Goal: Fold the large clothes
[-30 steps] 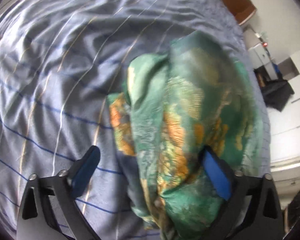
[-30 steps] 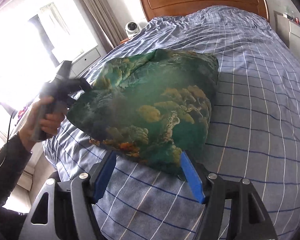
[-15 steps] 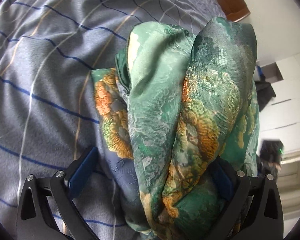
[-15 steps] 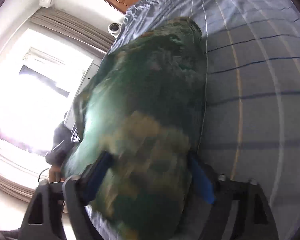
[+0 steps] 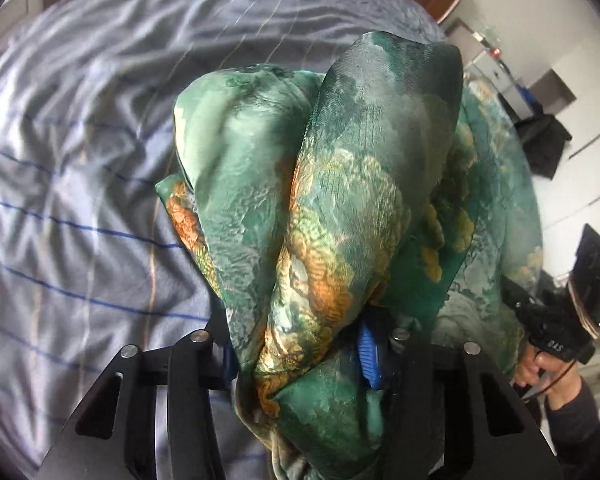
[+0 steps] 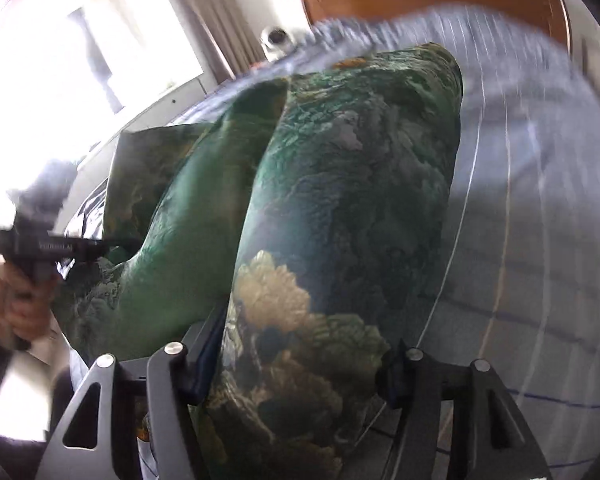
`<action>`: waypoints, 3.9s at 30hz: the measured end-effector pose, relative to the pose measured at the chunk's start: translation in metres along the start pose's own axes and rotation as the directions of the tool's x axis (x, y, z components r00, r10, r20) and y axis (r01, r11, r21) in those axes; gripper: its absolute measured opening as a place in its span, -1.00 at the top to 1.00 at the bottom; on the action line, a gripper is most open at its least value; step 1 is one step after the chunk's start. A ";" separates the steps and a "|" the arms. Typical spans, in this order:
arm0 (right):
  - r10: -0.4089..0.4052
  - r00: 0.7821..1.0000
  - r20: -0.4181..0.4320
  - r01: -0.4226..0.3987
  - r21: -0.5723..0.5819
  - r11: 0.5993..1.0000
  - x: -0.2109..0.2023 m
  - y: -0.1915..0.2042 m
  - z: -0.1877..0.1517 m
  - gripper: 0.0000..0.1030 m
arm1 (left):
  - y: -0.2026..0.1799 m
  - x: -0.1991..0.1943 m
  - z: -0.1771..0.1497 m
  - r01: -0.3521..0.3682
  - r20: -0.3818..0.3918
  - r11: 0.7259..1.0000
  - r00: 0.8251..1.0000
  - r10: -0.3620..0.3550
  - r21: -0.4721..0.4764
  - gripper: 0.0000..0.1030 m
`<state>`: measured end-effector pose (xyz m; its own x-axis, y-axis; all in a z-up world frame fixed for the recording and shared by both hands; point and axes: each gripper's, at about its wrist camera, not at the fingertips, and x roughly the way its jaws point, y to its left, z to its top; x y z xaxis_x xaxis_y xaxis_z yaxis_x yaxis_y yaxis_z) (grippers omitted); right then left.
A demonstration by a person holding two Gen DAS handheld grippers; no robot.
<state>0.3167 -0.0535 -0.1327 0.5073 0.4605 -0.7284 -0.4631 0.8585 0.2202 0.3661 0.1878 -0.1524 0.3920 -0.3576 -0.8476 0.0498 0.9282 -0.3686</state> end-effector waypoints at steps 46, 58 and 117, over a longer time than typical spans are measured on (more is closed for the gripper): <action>-0.501 0.816 0.289 0.492 0.109 0.864 -0.165 -0.007 -0.036 -0.99 | -0.165 -0.097 -0.058 -0.468 0.604 0.879 0.728 0.324 0.094 -0.99; -0.501 0.826 0.257 0.508 0.044 0.860 -0.179 0.046 -0.105 -0.99 | -0.167 -0.081 -0.139 -0.445 0.485 0.894 0.795 0.364 0.059 -0.99; -0.558 0.818 0.144 0.547 0.110 0.830 -0.214 0.080 -0.109 -0.99 | -0.188 -0.106 -0.167 -0.427 0.413 0.898 0.840 0.352 0.102 -0.99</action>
<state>0.0925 -0.1081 -0.0300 0.7778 -0.0697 -0.6247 -0.0270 0.9892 -0.1439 0.1615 0.0339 -0.0572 0.7265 0.0690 -0.6837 -0.0287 0.9971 0.0701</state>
